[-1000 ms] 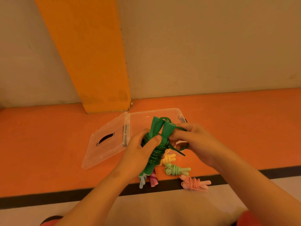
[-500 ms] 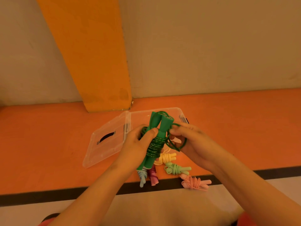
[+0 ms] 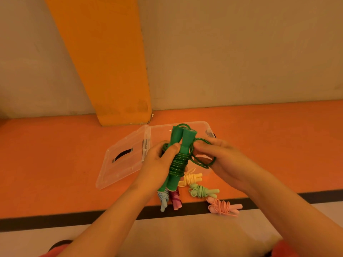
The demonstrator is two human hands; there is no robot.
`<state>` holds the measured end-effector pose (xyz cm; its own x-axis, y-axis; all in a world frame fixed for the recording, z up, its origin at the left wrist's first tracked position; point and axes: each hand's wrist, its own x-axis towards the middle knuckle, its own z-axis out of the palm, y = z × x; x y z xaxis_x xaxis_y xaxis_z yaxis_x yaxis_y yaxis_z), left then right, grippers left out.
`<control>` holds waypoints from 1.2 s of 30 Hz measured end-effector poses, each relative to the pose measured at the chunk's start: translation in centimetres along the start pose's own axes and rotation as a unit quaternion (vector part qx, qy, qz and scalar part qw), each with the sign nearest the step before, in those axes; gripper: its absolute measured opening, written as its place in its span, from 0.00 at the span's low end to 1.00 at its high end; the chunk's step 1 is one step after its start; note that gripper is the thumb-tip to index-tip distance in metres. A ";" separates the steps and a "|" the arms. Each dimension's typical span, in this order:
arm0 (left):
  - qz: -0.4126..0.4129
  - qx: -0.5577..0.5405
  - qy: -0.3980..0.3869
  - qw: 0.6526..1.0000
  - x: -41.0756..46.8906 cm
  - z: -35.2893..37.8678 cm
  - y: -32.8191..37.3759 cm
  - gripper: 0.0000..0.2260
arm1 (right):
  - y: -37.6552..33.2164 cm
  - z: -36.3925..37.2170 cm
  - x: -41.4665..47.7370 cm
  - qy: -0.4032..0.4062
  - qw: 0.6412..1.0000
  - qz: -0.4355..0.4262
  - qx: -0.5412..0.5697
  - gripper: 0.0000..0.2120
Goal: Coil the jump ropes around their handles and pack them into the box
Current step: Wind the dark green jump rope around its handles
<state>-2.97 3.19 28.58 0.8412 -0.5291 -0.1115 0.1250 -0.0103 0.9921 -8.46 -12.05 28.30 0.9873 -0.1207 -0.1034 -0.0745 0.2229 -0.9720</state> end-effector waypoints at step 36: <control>-0.106 -0.106 -0.044 0.988 0.3 -0.3 0.1 0.17 | 0.5 1.1 -0.7 0.013 0.976 -0.089 -0.197 0.17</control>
<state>-2.58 3.31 28.63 0.7372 -0.6052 -0.3005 0.4081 0.0444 0.9119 -9.00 -10.76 28.12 0.9859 -0.1501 0.0744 0.0445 -0.1935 -0.9801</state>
